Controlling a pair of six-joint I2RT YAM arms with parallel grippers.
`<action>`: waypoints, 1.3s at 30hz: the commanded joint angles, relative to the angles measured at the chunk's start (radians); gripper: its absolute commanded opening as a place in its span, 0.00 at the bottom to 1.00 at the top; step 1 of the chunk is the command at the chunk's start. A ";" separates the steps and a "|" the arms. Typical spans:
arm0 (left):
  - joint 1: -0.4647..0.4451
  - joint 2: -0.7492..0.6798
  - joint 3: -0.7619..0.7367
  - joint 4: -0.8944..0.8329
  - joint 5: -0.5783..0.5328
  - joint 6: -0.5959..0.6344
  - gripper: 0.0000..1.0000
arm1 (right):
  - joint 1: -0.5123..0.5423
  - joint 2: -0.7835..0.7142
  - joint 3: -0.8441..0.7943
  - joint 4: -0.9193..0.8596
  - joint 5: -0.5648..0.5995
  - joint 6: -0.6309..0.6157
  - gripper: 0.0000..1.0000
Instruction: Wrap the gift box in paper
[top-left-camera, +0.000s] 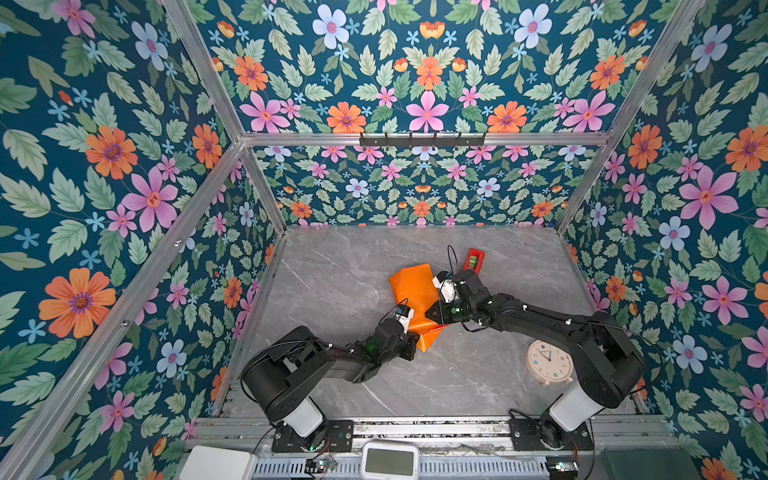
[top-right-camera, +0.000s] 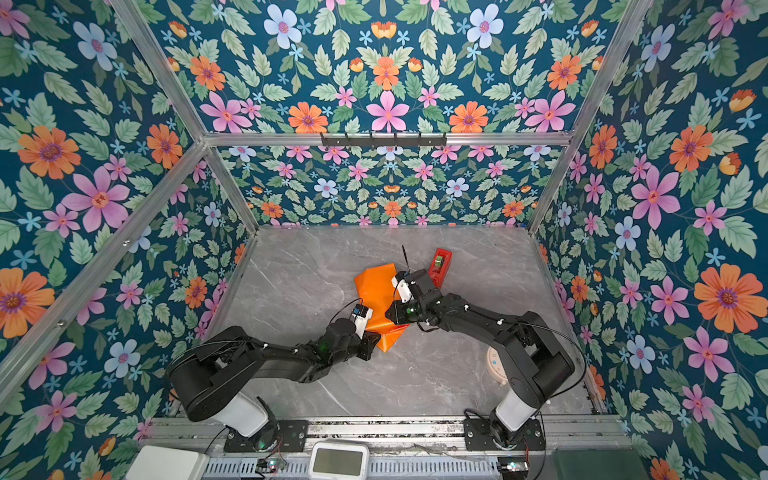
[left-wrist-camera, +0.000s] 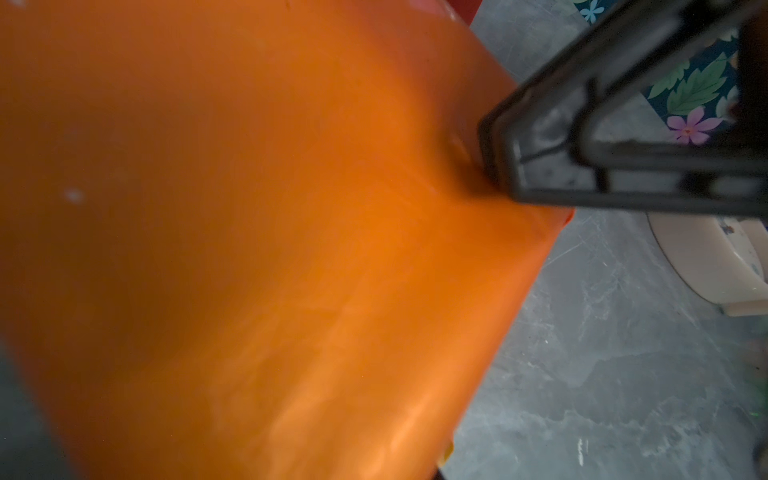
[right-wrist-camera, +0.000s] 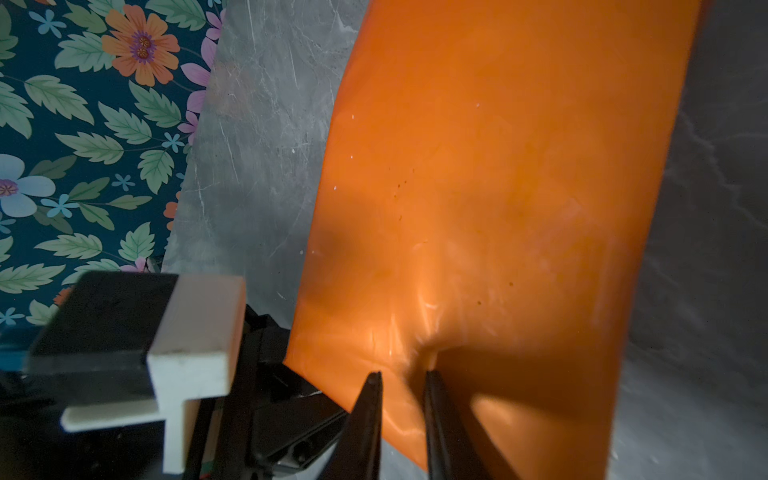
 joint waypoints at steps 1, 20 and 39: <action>0.001 0.017 0.009 0.051 -0.030 0.029 0.20 | 0.004 0.013 -0.011 -0.131 0.028 0.001 0.21; -0.001 0.115 -0.046 0.161 -0.015 0.112 0.20 | 0.004 0.014 -0.005 -0.143 0.040 -0.009 0.20; 0.001 -0.062 -0.155 0.157 -0.027 0.092 0.24 | 0.005 0.013 -0.005 -0.142 0.045 -0.014 0.19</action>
